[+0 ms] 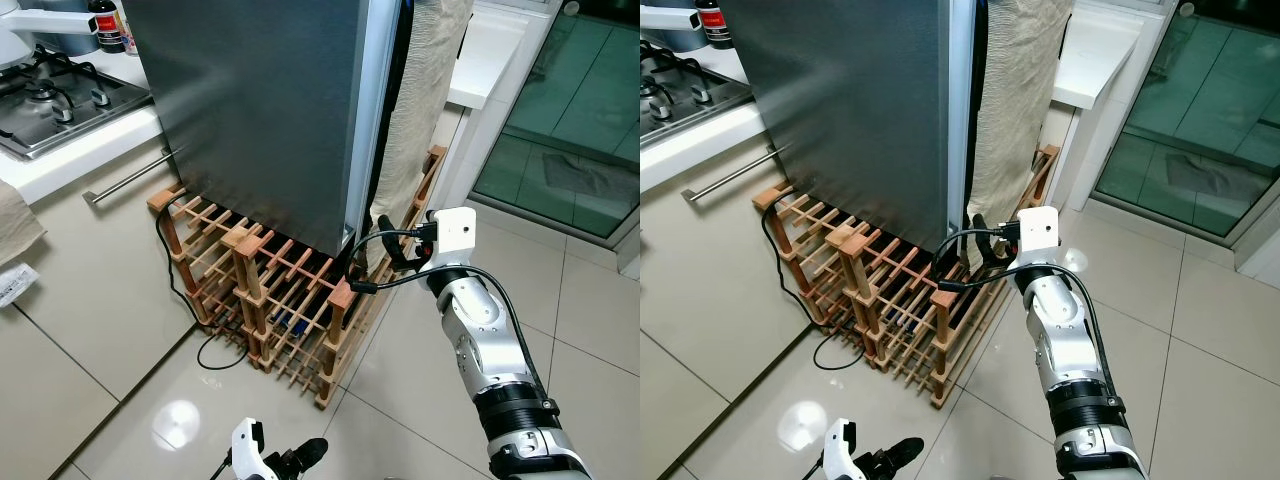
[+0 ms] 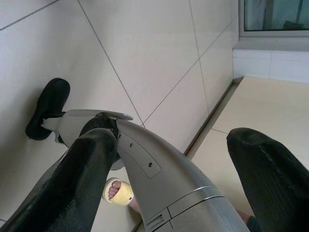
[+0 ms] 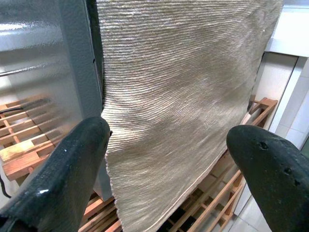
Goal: Restocking fridge
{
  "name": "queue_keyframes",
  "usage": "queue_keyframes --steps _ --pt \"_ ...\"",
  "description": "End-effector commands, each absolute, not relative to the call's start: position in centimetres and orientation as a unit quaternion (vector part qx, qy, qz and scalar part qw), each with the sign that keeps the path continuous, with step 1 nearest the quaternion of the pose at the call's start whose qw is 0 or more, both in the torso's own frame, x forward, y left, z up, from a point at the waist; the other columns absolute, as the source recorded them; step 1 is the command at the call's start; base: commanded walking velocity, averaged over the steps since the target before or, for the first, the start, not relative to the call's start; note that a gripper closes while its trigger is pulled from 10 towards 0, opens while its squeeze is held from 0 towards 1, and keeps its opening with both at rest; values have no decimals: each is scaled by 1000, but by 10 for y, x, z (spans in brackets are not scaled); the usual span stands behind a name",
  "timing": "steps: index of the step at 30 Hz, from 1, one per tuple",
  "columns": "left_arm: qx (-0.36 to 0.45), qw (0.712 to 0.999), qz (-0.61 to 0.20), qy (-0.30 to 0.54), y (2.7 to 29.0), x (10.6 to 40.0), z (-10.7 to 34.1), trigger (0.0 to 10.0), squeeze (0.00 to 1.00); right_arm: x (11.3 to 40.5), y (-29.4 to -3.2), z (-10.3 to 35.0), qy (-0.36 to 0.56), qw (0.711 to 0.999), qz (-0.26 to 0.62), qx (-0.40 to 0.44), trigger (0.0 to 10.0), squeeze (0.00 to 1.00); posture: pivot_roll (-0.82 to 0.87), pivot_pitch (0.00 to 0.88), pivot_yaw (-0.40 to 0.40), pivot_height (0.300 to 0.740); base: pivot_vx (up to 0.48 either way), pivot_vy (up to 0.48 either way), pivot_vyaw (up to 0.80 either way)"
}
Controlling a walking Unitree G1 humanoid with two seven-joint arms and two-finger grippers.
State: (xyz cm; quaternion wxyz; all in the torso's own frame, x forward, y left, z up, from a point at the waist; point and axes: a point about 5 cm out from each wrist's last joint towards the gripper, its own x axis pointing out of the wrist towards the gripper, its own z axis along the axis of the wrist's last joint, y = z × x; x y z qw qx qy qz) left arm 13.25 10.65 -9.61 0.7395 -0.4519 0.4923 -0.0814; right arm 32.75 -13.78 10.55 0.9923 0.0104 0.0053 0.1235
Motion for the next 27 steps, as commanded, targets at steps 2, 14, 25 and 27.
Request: queue_keyframes --steps 2,14,25,27 --pt "-121 980 -155 9 105 358 125 10000 0 329 -140 107 2 993 118 18 10000 0 -54 0 8 740 0 0 0" --pt "-121 980 -155 9 105 358 125 10000 0 329 -140 107 2 993 118 18 10000 0 -54 0 8 740 0 0 0" --pt "-121 980 -155 9 105 358 125 10000 0 329 -140 107 2 993 118 18 10000 0 -54 0 8 740 0 0 0" --pt "-121 980 -155 9 105 358 125 10000 0 329 -140 107 2 993 118 18 10000 0 -54 0 8 740 0 0 0"
